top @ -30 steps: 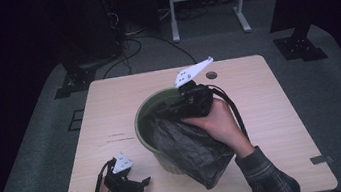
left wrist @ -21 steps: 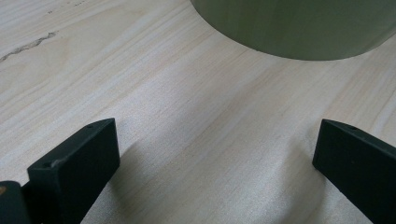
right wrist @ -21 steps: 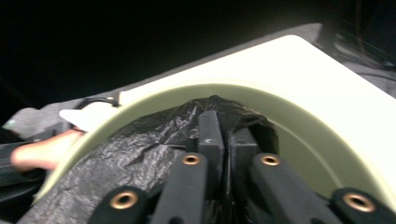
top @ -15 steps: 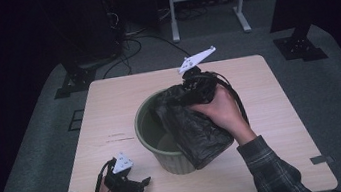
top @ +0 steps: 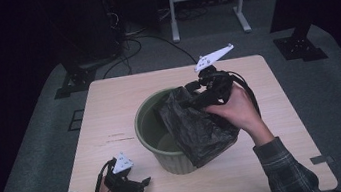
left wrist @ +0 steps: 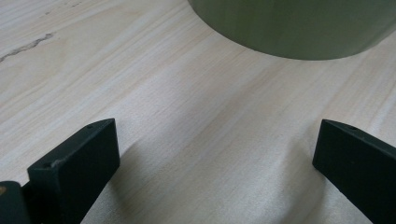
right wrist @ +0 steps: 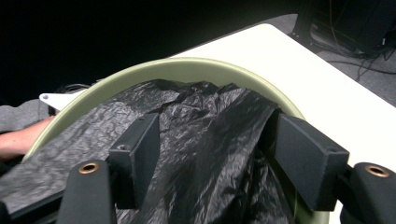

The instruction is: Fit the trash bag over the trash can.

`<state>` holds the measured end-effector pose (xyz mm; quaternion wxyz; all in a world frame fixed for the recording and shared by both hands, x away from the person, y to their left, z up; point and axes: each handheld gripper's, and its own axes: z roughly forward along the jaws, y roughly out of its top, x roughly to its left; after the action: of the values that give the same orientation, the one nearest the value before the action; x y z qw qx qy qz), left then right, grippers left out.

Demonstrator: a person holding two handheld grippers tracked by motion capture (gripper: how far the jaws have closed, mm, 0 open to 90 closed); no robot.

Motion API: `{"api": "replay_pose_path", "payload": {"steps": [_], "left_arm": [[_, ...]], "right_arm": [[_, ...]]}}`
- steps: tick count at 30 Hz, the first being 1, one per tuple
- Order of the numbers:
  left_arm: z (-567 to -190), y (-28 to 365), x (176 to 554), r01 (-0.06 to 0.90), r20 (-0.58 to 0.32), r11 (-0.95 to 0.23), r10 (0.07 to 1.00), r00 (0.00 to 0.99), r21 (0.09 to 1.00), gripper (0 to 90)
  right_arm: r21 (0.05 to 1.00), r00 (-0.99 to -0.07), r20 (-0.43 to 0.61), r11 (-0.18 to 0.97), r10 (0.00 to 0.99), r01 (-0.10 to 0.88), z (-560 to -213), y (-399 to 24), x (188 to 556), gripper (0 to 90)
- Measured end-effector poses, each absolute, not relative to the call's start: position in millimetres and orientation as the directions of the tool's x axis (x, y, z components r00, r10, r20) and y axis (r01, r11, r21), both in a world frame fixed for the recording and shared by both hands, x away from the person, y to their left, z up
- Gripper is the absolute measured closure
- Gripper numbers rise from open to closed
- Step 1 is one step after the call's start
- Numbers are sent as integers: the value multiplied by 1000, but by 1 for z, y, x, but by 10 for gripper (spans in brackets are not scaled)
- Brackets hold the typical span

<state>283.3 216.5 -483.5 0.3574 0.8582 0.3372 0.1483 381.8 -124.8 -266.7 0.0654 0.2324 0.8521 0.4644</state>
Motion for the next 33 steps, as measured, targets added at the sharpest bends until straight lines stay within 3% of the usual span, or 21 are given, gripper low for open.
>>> {"api": "replay_pose_path", "payload": {"steps": [18, 22, 33], "left_arm": [[-430, 225, 282, 396, -11, -481, 625, 781, 783, 14], [-410, 227, 279, 364, -8, -472, 602, 798, 803, 67], [-346, 236, 270, 258, 16, -459, 513, 859, 850, 354]], "right_arm": [[840, -884, 77, 448, 461, 306, -259, -146, 371, 282], [841, -880, 71, 446, 470, 305, -257, -153, 370, 282], [851, -874, 88, 421, 478, 316, -260, -175, 364, 286]]}}
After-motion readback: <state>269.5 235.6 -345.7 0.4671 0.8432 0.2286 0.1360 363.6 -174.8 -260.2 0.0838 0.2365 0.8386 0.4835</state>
